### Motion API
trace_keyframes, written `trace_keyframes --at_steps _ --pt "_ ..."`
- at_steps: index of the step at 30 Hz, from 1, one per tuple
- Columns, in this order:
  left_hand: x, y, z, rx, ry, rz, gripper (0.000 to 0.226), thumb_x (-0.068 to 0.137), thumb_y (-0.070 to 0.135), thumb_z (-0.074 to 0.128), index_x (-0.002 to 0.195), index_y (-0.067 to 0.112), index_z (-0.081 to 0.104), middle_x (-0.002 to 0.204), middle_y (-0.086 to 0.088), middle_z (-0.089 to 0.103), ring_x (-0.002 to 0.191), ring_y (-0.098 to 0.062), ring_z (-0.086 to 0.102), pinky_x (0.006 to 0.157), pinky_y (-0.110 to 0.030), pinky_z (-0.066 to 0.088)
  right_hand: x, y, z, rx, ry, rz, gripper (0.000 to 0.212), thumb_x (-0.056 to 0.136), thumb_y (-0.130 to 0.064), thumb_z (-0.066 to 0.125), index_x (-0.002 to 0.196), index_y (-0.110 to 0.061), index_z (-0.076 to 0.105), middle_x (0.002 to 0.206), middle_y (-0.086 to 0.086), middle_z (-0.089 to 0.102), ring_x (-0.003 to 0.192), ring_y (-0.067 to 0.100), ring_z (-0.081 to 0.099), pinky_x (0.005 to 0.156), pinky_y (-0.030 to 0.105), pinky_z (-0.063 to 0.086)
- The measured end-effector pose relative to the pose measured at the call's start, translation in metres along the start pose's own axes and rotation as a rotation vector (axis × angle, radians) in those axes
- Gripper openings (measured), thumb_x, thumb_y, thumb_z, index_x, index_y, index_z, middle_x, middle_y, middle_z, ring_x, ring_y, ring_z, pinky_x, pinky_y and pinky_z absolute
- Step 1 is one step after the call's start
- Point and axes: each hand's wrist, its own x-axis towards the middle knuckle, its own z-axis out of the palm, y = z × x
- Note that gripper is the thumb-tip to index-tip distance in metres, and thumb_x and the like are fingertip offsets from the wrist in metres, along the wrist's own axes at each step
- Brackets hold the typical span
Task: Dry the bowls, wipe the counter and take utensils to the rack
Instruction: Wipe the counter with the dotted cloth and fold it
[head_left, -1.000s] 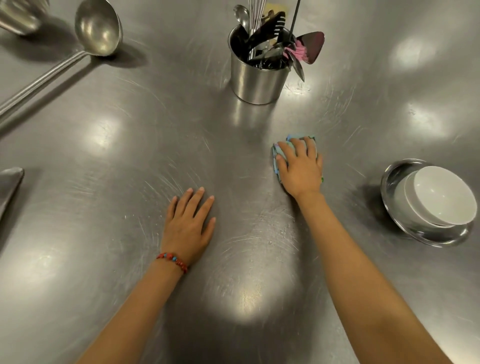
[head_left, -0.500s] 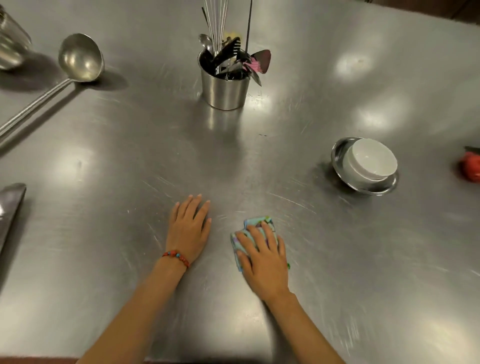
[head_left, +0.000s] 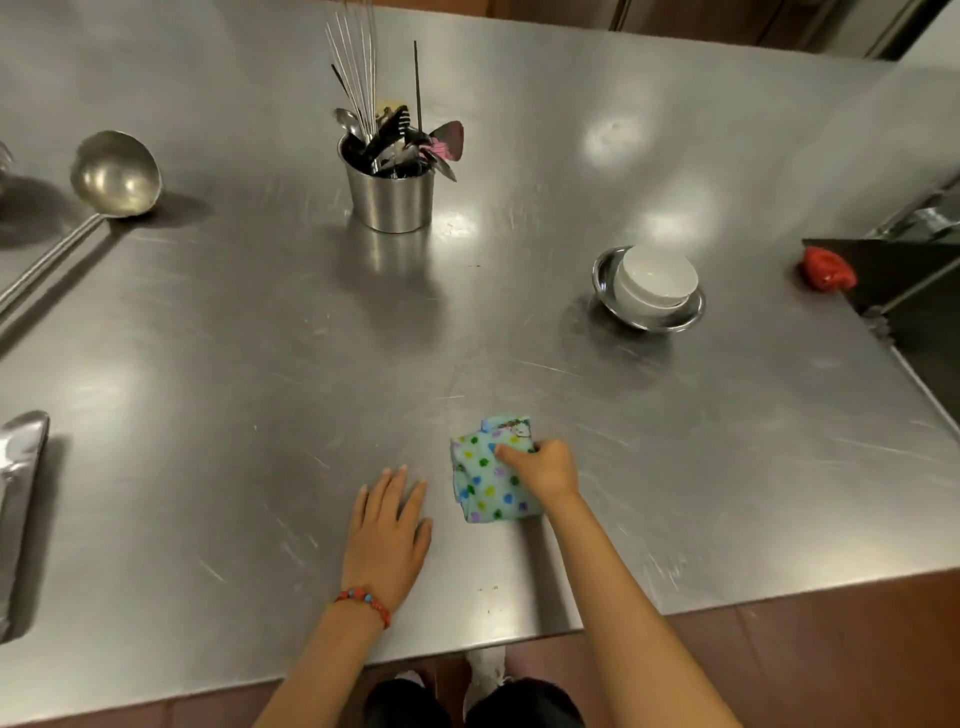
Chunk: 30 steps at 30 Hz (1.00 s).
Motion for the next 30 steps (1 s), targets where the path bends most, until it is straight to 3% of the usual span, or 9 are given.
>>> trace_keyframes --at_steps 3,5,10,15,18,21,24,27,30 --pt "-0.001 0.006 0.000 0.011 -0.015 -0.034 0.053 0.090 0.031 0.027 0.104 0.000 0.067 0.113 -0.025 0.064 0.102 -0.044 0.061 0.081 -0.064 0.046 -0.017 0.020 -0.006 0.124 0.087 -0.106 0.031 0.076 -0.032 0.072 0.078 -0.003 0.062 0.082 0.013 0.067 0.073 0.025 0.062 0.058 0.029 0.045" --pt "0.000 0.014 0.001 0.027 -0.011 -0.042 0.050 0.080 0.028 0.034 0.104 -0.001 0.067 0.113 -0.025 0.064 0.102 -0.044 0.061 0.081 -0.064 0.045 -0.026 0.037 -0.014 0.260 0.104 -0.126 0.029 0.077 -0.029 0.072 0.086 -0.003 0.063 0.086 0.010 0.068 0.079 0.023 0.064 0.064 0.030 0.050" --pt "0.004 0.064 0.005 0.054 0.015 0.063 0.050 0.077 0.028 0.036 0.103 0.001 0.068 0.110 -0.024 0.066 0.100 -0.042 0.063 0.079 -0.061 0.048 -0.035 0.087 -0.055 0.562 0.132 -0.031 0.021 0.078 -0.019 0.073 0.091 -0.004 0.065 0.092 0.012 0.070 0.087 0.025 0.067 0.078 0.042 0.057" --pt "0.013 0.152 0.032 0.044 0.005 0.209 0.048 0.083 0.031 0.036 0.101 0.001 0.069 0.106 -0.023 0.068 0.095 -0.040 0.065 0.074 -0.060 0.050 -0.035 0.156 -0.133 0.711 0.203 0.036 0.017 0.078 -0.015 0.072 0.087 -0.003 0.065 0.085 0.009 0.069 0.073 0.016 0.066 0.062 0.025 0.057" --pt "0.018 0.217 0.056 0.024 -0.023 0.285 0.068 0.097 0.041 0.014 0.099 0.002 0.069 0.105 -0.022 0.069 0.094 -0.039 0.066 0.072 -0.056 0.053 -0.033 0.204 -0.196 0.788 0.256 0.103 0.009 0.078 -0.015 0.072 0.081 -0.013 0.064 0.085 0.007 0.070 0.077 0.020 0.067 0.066 0.031 0.058" --pt "0.025 0.285 0.078 0.004 -0.006 0.341 0.076 0.096 0.044 0.007 0.098 0.001 0.070 0.104 -0.023 0.068 0.092 -0.040 0.066 0.072 -0.056 0.053 -0.029 0.249 -0.263 0.816 0.331 0.141 0.011 0.077 -0.016 0.073 0.080 -0.010 0.063 0.085 0.009 0.070 0.079 0.023 0.068 0.071 0.037 0.058" --pt "0.034 0.348 0.091 0.023 -0.013 0.371 0.077 0.096 0.046 0.006 0.100 0.002 0.069 0.105 -0.023 0.068 0.093 -0.040 0.066 0.073 -0.058 0.051 -0.020 0.278 -0.323 0.872 0.389 0.136 0.010 0.078 -0.014 0.072 0.076 -0.011 0.063 0.080 0.005 0.069 0.072 0.019 0.067 0.061 0.029 0.059" --pt "0.047 0.398 0.097 0.029 -0.013 0.399 0.074 0.096 0.045 0.007 0.102 0.003 0.068 0.107 -0.022 0.068 0.096 -0.040 0.065 0.076 -0.057 0.051 -0.004 0.294 -0.367 0.907 0.412 0.138 0.009 0.079 -0.013 0.072 0.078 -0.012 0.063 0.080 0.004 0.069 0.071 0.018 0.066 0.057 0.025 0.059" --pt "0.070 0.436 0.101 0.033 -0.009 0.409 0.054 0.089 0.039 0.030 0.103 0.003 0.068 0.107 -0.023 0.067 0.097 -0.040 0.065 0.077 -0.058 0.050 0.024 0.298 -0.399 0.908 0.391 0.145 0.010 0.078 -0.014 0.072 0.077 -0.012 0.063 0.080 0.006 0.069 0.072 0.020 0.067 0.063 0.031 0.058"
